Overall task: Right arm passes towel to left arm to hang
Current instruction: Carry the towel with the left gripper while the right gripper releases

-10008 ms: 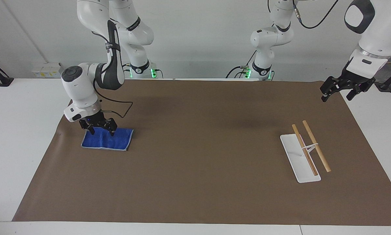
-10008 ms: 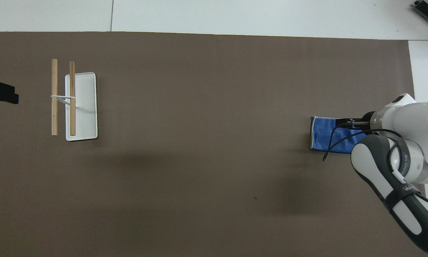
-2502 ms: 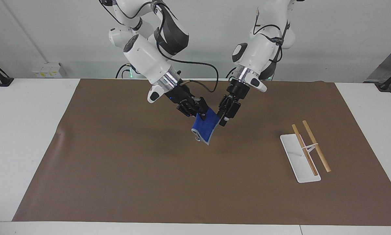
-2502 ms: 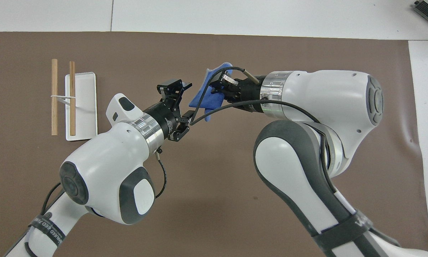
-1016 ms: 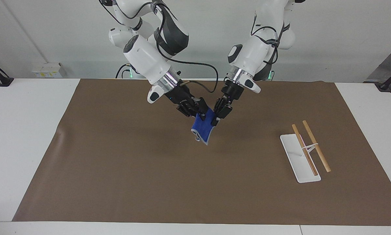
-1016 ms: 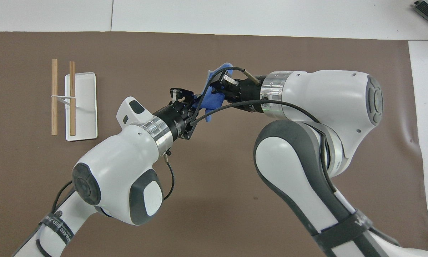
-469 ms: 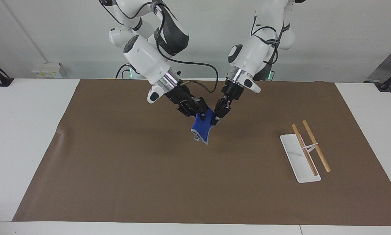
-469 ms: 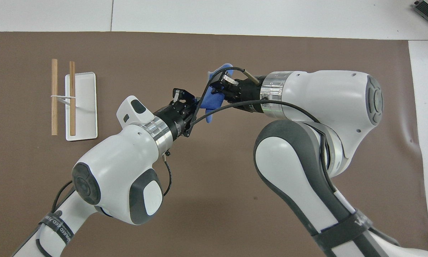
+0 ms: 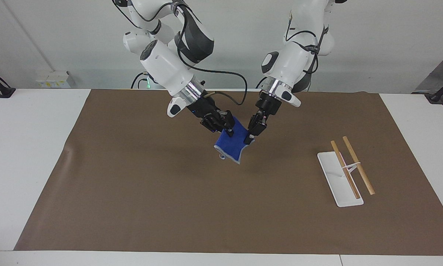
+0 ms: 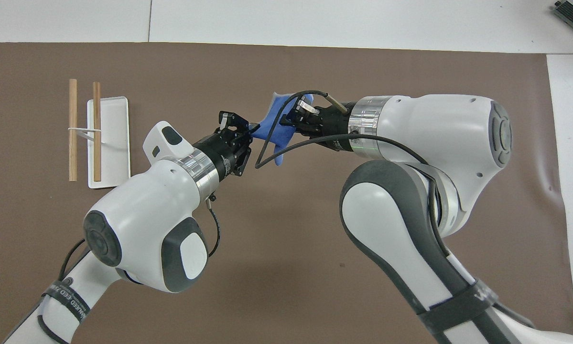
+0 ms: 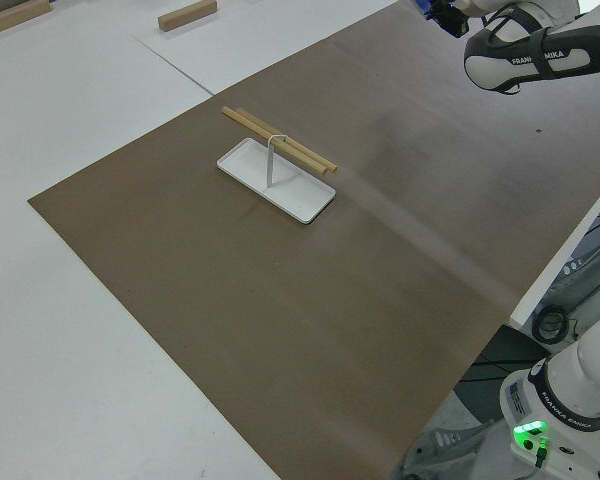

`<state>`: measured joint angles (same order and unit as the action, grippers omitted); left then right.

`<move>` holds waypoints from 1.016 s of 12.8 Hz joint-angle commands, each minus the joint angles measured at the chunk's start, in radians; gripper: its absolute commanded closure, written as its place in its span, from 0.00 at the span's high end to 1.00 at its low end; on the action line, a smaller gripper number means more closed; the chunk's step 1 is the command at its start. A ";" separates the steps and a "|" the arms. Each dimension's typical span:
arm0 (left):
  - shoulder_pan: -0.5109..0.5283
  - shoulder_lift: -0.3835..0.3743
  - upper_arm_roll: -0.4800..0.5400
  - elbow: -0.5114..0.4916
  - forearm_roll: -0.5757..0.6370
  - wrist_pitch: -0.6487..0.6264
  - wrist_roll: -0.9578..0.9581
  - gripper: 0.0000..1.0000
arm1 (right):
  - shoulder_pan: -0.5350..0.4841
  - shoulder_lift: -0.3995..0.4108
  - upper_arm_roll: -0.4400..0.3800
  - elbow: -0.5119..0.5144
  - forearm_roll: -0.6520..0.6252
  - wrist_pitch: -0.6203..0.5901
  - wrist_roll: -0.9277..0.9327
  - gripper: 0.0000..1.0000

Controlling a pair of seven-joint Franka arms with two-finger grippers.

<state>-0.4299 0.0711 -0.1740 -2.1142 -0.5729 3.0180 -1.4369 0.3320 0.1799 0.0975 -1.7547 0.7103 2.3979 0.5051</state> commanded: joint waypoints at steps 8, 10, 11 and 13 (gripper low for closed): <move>0.331 0.004 -0.002 0.003 -0.015 -0.180 0.397 0.00 | -0.221 -0.115 -0.002 -0.006 -0.464 -0.324 -0.007 1.00; 0.399 0.003 -0.002 0.000 -0.013 -0.194 0.410 0.00 | -0.237 -0.137 -0.004 0.006 -0.628 -0.408 -0.032 1.00; 0.439 0.003 -0.002 0.002 -0.013 -0.218 0.453 0.00 | -0.243 -0.152 -0.002 0.008 -0.685 -0.446 -0.058 1.00; 0.509 0.003 -0.002 0.006 -0.013 -0.234 0.528 0.00 | -0.263 -0.181 -0.004 0.006 -0.704 -0.528 -0.088 1.00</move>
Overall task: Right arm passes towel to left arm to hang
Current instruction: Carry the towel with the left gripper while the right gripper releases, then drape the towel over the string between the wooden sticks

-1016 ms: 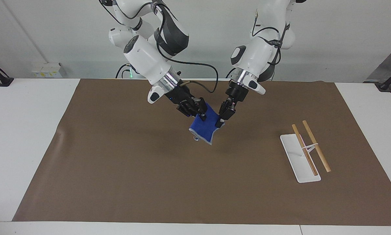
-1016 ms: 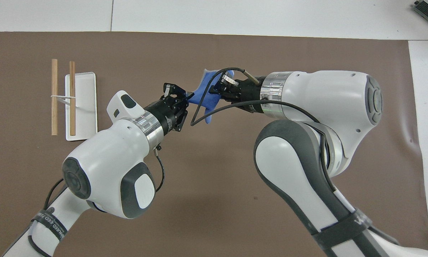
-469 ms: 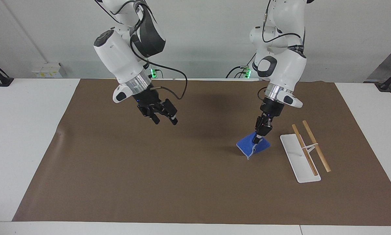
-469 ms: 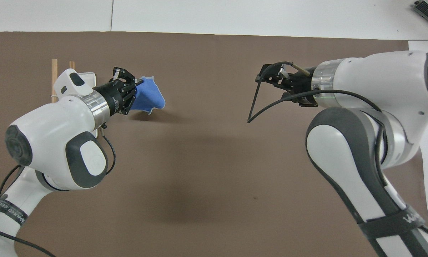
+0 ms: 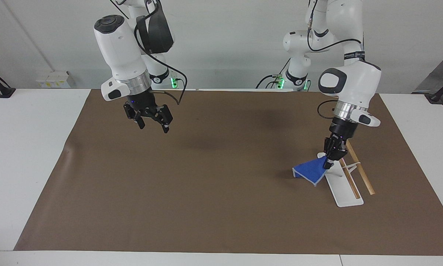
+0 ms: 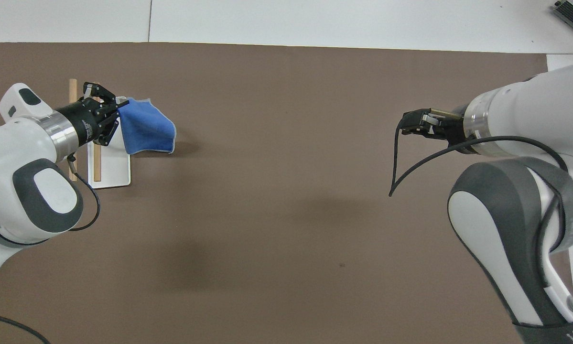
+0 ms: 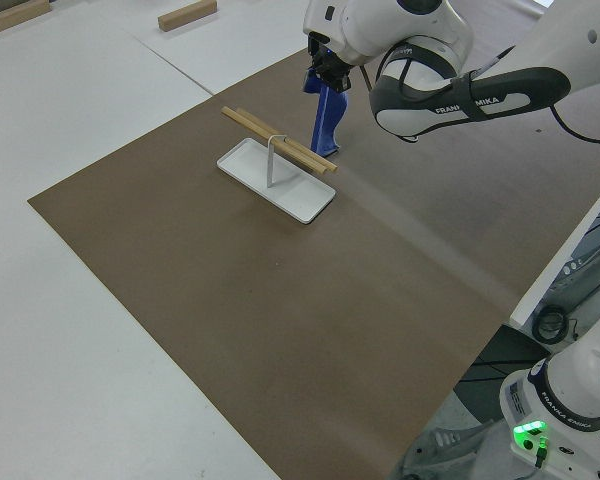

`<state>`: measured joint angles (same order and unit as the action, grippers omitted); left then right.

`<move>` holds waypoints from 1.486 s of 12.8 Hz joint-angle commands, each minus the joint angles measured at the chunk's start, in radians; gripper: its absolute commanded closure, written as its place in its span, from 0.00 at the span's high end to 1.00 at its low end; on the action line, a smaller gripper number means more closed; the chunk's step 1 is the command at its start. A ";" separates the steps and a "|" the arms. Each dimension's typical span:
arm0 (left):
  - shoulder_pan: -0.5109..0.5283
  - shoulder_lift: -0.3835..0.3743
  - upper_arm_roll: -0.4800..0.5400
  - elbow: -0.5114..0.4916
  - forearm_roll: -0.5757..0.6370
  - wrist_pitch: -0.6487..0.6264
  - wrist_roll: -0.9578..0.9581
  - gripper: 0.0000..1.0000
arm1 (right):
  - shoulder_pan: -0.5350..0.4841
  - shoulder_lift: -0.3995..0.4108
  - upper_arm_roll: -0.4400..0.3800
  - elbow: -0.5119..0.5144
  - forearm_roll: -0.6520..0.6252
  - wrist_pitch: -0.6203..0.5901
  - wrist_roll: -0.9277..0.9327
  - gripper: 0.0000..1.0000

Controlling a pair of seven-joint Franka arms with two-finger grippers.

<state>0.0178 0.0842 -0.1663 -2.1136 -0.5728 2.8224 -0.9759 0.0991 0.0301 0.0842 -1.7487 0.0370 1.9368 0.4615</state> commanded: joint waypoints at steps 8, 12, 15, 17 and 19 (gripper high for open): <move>0.246 0.020 -0.010 0.079 -0.016 -0.023 0.390 0.00 | -0.072 -0.097 0.011 -0.055 -0.062 -0.219 -0.205 1.00; 0.312 0.017 -0.010 0.069 -0.016 -0.040 0.390 0.00 | -0.073 -0.101 0.011 -0.086 -0.059 -0.157 -0.254 1.00; 0.327 -0.001 -0.009 0.021 -0.016 -0.043 0.382 0.00 | -0.088 -0.099 0.011 -0.086 -0.039 -0.135 -0.310 1.00; 0.326 -0.018 -0.009 -0.017 -0.016 -0.047 0.381 0.00 | -0.111 -0.098 0.011 -0.086 0.020 -0.111 -0.322 1.00; 0.326 -0.044 -0.009 -0.071 -0.016 -0.049 0.381 0.00 | -0.110 -0.098 0.011 -0.084 0.020 -0.107 -0.337 1.00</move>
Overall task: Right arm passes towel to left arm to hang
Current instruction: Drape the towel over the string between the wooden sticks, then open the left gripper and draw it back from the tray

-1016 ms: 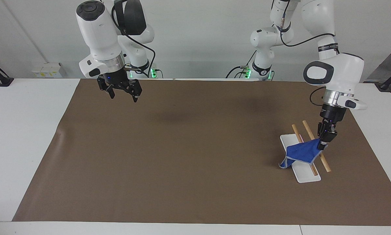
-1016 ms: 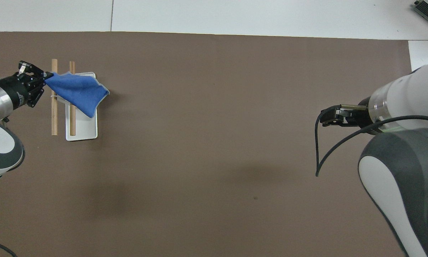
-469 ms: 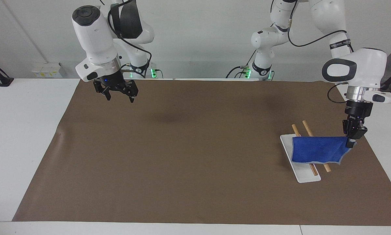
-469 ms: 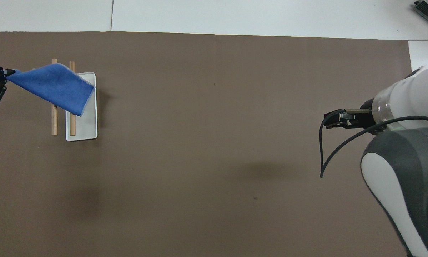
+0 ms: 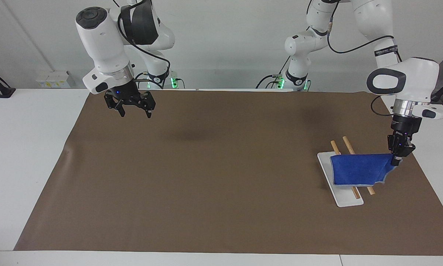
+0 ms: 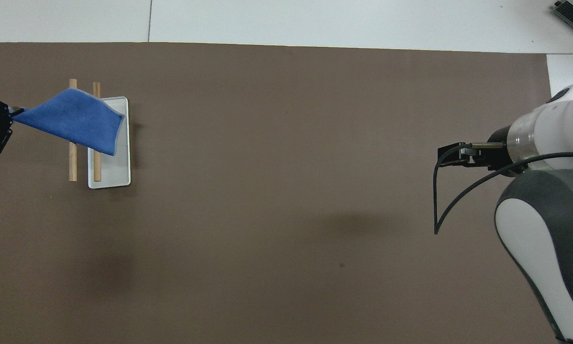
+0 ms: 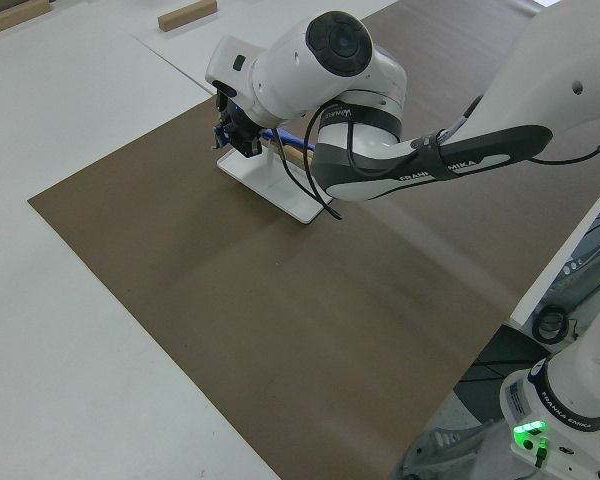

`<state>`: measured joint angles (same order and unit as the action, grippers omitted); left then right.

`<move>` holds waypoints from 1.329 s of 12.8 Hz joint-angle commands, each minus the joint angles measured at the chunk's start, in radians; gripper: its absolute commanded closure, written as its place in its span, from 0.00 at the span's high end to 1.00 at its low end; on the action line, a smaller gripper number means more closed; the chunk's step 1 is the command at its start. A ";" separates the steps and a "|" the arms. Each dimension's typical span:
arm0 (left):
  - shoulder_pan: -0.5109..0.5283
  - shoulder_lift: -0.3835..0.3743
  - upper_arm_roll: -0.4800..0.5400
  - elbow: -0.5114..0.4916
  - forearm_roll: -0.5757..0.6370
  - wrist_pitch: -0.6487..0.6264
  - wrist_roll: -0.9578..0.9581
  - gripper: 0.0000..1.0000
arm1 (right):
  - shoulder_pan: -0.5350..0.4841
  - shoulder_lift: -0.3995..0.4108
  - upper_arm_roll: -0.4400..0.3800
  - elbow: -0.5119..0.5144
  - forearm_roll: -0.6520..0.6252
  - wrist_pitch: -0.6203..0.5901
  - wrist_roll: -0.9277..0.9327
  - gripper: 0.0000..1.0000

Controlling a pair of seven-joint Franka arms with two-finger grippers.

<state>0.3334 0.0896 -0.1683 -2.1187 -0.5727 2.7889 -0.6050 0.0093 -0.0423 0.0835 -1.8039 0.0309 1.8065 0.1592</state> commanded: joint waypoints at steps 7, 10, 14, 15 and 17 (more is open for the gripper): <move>0.001 -0.087 -0.007 -0.174 -0.016 -0.011 0.017 0.00 | -0.020 0.021 0.010 0.089 -0.029 -0.033 -0.020 1.00; -0.008 -0.106 -0.007 -0.230 -0.016 0.000 0.019 0.00 | -0.021 0.016 0.012 0.092 -0.051 -0.033 -0.018 1.00; -0.008 -0.106 -0.007 -0.230 -0.015 -0.002 0.019 0.67 | -0.014 0.010 0.013 0.081 -0.032 -0.026 -0.026 1.00; -0.008 -0.105 -0.007 -0.228 -0.015 -0.002 0.019 0.73 | -0.011 0.010 0.016 0.081 -0.031 -0.026 -0.024 1.00; -0.007 -0.103 -0.007 -0.219 -0.015 -0.005 0.019 0.84 | -0.011 0.013 0.019 0.086 -0.032 -0.013 -0.029 1.00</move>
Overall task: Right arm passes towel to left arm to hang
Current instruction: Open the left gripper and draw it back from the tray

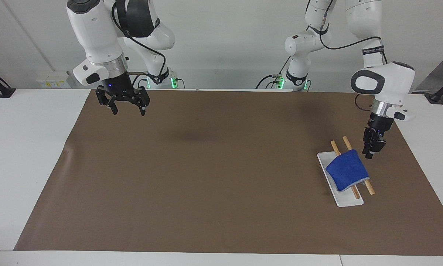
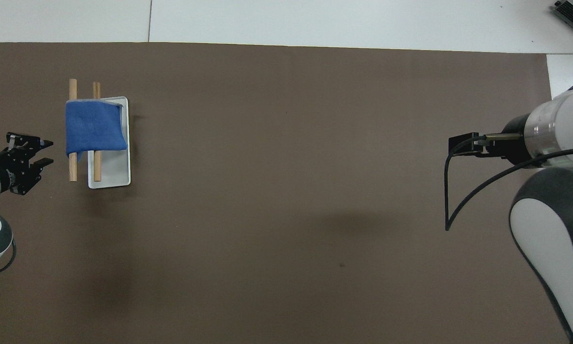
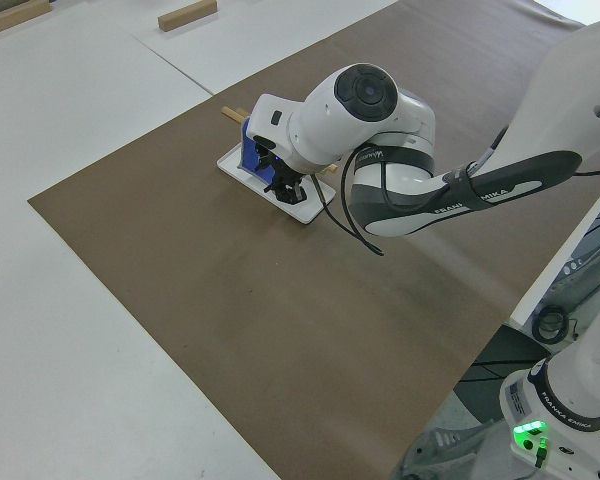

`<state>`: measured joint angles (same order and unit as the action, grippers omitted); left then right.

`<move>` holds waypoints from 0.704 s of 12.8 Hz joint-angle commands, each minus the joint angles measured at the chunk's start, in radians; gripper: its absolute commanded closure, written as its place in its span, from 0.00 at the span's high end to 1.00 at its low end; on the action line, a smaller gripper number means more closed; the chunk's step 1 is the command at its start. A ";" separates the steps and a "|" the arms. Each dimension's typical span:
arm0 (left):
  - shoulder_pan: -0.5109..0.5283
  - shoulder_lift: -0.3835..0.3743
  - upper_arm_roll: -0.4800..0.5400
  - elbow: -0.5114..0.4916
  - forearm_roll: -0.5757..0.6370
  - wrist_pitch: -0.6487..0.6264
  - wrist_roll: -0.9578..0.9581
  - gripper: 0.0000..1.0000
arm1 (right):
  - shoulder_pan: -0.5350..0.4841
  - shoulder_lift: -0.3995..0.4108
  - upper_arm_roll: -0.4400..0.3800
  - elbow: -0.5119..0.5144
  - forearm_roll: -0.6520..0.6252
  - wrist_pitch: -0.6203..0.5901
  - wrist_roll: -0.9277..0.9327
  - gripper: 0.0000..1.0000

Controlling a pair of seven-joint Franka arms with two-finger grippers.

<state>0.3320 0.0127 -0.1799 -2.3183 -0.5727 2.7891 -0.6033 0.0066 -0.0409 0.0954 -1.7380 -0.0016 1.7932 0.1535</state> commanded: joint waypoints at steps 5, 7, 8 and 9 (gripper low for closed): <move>0.010 -0.017 0.007 0.072 -0.009 -0.170 0.017 0.81 | -0.002 -0.008 0.010 0.021 0.002 -0.044 -0.026 1.00; 0.013 -0.025 0.010 0.109 -0.009 -0.239 0.017 0.81 | -0.002 -0.008 0.010 0.035 0.002 -0.060 -0.038 1.00; 0.015 -0.028 0.016 0.128 -0.007 -0.279 0.016 0.81 | -0.002 -0.004 0.010 0.047 0.002 -0.073 -0.049 1.00; 0.019 -0.036 0.028 0.149 -0.006 -0.328 0.016 0.81 | -0.002 0.001 0.010 0.061 0.002 -0.092 -0.061 1.00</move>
<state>0.3338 -0.0020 -0.1643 -2.1991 -0.5727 2.5468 -0.6028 0.0089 -0.0451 0.1034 -1.7092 -0.0016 1.7420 0.1316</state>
